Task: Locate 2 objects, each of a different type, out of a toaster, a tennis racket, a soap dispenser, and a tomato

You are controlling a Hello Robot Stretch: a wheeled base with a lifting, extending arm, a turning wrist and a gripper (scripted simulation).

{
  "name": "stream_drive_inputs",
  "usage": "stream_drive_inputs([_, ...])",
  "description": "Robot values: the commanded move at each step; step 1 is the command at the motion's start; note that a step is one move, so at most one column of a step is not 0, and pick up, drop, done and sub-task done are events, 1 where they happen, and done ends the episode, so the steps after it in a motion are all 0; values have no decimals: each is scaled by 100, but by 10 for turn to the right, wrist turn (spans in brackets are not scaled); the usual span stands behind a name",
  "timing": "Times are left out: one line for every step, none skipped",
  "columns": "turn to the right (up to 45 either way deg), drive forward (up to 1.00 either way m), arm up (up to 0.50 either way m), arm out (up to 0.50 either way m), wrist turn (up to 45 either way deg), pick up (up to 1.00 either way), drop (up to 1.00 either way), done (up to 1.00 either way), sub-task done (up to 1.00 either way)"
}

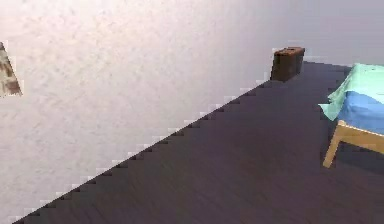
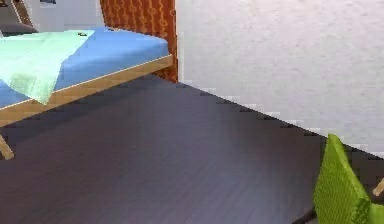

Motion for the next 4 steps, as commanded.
stream_drive_inputs([0, 10, 0, 0, 0, 0, 0, 0, 0])
stream_drive_inputs([-450, 0, 0, 0, 0, 0, 0, 0, 0])
stream_drive_inputs([-360, 0, 0, 0, 0, 0, 0, 0, 0])
stream_drive_inputs([0, 40, 0, 0, 0, 0, 0, 0, 0])
